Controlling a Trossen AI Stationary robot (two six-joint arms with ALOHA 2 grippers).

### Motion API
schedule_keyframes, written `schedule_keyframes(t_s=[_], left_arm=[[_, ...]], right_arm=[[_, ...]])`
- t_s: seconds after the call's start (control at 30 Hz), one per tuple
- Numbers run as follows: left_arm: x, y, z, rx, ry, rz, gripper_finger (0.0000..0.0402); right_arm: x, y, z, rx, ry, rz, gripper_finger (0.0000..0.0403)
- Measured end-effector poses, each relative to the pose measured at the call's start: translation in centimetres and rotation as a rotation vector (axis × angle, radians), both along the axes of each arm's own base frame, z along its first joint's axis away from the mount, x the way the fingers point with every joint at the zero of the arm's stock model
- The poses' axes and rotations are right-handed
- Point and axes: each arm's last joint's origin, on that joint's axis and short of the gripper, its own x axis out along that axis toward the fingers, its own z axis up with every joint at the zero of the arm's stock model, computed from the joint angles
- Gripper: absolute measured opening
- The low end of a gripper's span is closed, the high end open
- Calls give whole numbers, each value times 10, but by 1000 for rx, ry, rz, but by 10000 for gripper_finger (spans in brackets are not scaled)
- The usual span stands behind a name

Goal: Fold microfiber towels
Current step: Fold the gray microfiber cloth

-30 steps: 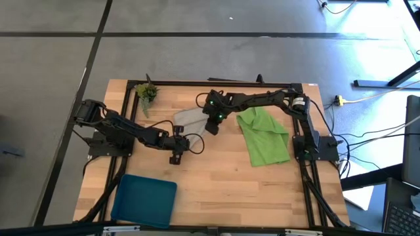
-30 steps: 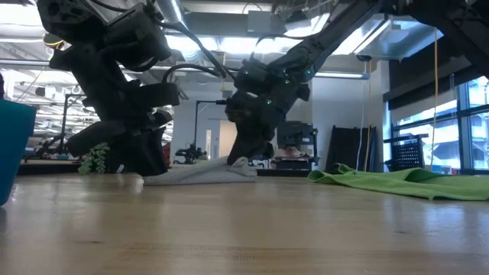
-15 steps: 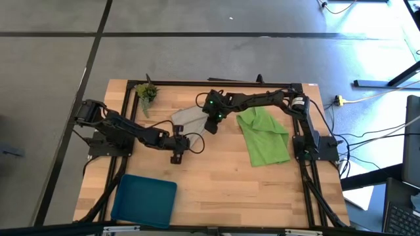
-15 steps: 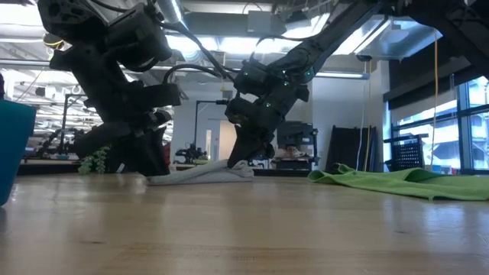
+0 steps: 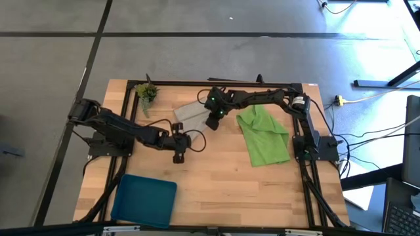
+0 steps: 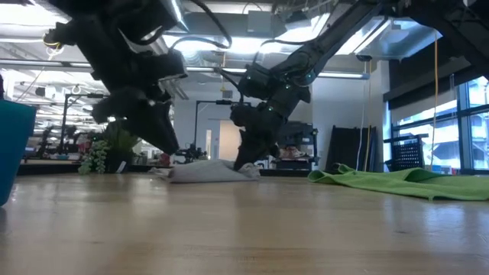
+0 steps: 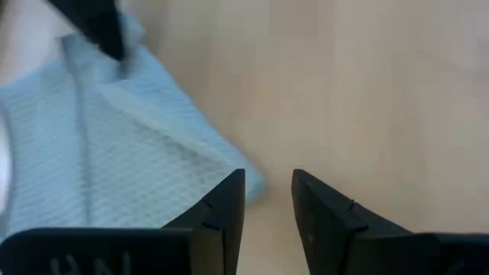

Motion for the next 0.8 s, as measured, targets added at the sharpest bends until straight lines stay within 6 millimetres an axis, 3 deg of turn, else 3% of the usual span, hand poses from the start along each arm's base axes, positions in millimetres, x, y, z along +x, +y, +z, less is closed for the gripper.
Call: schedule_keyframes(t_s=[0.37, 0.8], left_arm=[[15, 15, -13, -50, -63, 109, 103], [16, 29, -15, -88, -83, 235, 103]], right_arm=[[1, 1, 0, 8, -4, 11, 14], [1, 2, 0, 9, -7, 15, 14]])
